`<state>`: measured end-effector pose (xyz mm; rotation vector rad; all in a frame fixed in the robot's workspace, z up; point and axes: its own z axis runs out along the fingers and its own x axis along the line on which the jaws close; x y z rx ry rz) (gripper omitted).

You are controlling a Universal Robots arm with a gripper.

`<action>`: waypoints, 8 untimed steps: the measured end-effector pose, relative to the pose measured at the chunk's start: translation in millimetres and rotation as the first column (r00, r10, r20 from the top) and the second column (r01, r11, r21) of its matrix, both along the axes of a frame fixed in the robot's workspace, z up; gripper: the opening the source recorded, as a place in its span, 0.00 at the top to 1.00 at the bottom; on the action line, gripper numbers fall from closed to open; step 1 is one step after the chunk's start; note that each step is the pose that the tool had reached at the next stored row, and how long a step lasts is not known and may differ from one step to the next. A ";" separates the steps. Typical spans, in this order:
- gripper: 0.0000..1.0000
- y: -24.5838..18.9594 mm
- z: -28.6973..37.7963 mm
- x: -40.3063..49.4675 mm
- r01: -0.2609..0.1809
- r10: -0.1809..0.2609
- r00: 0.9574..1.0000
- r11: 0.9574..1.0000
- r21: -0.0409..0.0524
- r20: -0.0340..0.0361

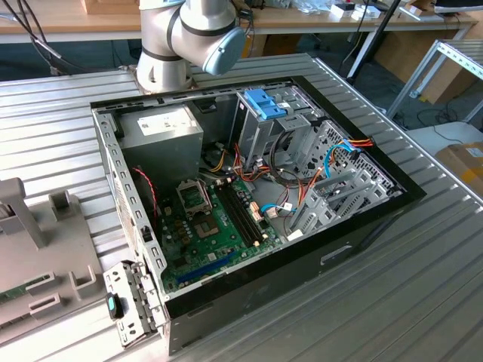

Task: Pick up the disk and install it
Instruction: 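Pick up the disk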

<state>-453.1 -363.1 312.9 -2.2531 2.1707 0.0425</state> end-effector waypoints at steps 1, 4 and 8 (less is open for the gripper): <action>0.63 0.0 0.0 0.0 0.000 0.000 1.000 1.000 0.000 0.000; 0.64 0.0 0.0 0.0 0.000 0.000 1.000 1.000 0.000 0.000; 0.64 0.0 4.4 0.0 0.000 0.000 1.000 1.000 0.000 0.000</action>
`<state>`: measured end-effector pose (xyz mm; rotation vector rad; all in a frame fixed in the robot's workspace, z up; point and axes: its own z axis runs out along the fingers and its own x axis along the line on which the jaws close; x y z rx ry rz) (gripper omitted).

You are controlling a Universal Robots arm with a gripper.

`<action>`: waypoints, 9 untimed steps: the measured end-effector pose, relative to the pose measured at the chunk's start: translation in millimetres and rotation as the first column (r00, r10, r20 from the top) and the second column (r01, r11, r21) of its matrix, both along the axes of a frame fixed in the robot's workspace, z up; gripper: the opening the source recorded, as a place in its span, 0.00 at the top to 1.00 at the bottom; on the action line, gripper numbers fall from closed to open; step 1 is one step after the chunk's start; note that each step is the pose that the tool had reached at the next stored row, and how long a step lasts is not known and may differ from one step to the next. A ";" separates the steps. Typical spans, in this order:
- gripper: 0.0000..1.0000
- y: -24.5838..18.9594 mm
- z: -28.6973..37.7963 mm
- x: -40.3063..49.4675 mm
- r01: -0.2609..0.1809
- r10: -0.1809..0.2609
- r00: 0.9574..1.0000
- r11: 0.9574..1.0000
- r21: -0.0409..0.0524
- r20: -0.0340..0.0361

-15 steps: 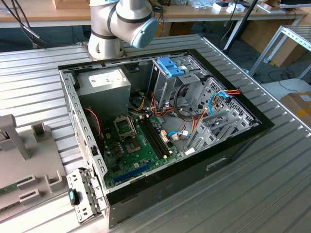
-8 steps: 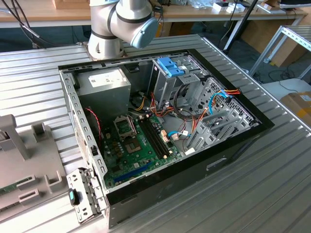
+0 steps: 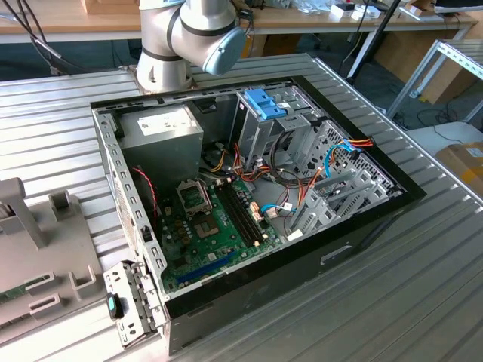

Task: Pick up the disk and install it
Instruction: 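Pick up the disk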

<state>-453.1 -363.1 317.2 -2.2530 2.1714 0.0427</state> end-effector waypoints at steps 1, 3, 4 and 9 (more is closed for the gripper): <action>0.64 0.0 2.5 0.0 0.000 0.000 1.000 1.000 0.000 0.000; 0.64 0.0 13.7 0.0 0.000 0.000 1.000 1.000 0.000 0.000; 0.64 0.0 16.6 0.0 0.000 0.000 1.000 1.000 0.000 0.000; 0.64 0.0 19.3 0.0 0.000 0.000 1.000 1.000 0.000 0.000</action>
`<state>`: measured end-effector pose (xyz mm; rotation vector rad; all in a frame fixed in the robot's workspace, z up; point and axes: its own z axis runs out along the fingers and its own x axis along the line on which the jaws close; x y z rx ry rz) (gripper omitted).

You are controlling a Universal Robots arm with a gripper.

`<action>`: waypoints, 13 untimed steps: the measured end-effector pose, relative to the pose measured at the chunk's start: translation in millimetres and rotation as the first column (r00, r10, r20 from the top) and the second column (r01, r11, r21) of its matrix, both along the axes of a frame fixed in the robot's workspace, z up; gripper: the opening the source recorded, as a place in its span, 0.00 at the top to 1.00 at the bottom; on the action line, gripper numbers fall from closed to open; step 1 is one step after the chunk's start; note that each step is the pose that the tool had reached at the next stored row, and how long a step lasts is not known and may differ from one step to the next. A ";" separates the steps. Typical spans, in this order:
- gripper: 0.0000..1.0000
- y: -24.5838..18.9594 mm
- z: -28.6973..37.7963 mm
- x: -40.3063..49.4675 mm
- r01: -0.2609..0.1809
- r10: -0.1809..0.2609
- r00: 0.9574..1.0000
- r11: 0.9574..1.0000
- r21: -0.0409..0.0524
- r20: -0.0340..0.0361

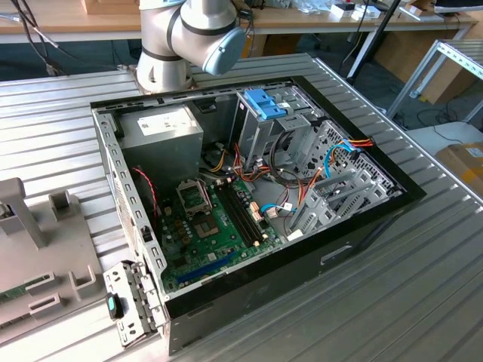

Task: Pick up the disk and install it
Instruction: 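Pick up the disk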

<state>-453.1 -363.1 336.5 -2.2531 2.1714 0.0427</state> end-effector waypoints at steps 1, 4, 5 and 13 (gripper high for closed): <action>0.64 0.0 1.8 0.0 0.000 0.000 1.000 1.000 0.000 0.000; 0.64 0.0 10.2 0.0 0.000 0.000 1.000 1.000 0.000 0.000; 0.64 0.0 17.0 0.0 0.000 0.000 1.000 1.000 0.000 0.001; 0.64 0.0 66.7 0.0 0.000 0.000 1.000 1.000 0.000 0.003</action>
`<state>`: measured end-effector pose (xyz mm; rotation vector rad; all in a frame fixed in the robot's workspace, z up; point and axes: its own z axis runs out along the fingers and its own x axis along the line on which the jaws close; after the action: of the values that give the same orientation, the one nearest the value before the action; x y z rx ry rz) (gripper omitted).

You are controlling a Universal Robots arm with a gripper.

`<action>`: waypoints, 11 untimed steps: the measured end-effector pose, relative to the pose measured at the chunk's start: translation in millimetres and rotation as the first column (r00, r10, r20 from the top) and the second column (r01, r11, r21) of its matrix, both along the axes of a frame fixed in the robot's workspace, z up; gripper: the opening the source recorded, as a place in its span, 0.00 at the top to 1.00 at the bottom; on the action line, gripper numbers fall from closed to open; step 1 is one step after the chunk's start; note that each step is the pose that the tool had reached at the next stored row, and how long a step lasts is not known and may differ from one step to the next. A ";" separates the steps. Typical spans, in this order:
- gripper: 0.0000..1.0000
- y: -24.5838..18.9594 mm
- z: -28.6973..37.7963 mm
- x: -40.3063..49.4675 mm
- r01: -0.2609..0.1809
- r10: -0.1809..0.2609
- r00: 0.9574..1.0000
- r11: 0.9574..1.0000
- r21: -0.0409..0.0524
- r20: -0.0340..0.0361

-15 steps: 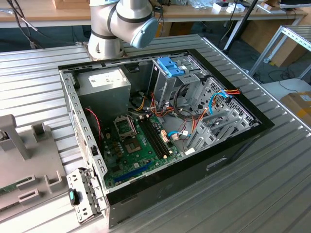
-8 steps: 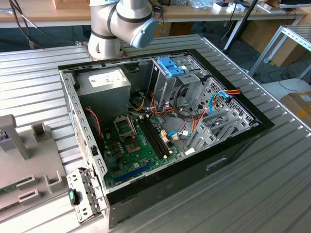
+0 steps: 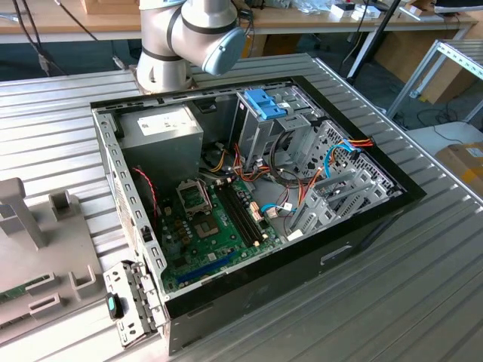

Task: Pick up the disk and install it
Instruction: 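Pick up the disk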

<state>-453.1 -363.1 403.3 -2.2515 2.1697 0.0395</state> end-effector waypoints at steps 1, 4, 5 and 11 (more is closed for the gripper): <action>0.64 0.0 4.7 0.0 0.000 0.000 1.000 1.000 0.000 0.000; 0.64 0.0 6.2 0.0 0.000 0.000 1.000 1.000 0.000 0.001; 0.64 0.0 6.2 0.0 0.000 0.000 1.000 1.000 0.000 0.001; 0.64 0.0 23.0 0.0 0.000 0.000 1.000 1.000 0.000 0.001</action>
<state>-453.1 -363.1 426.3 -2.2512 2.1695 0.0387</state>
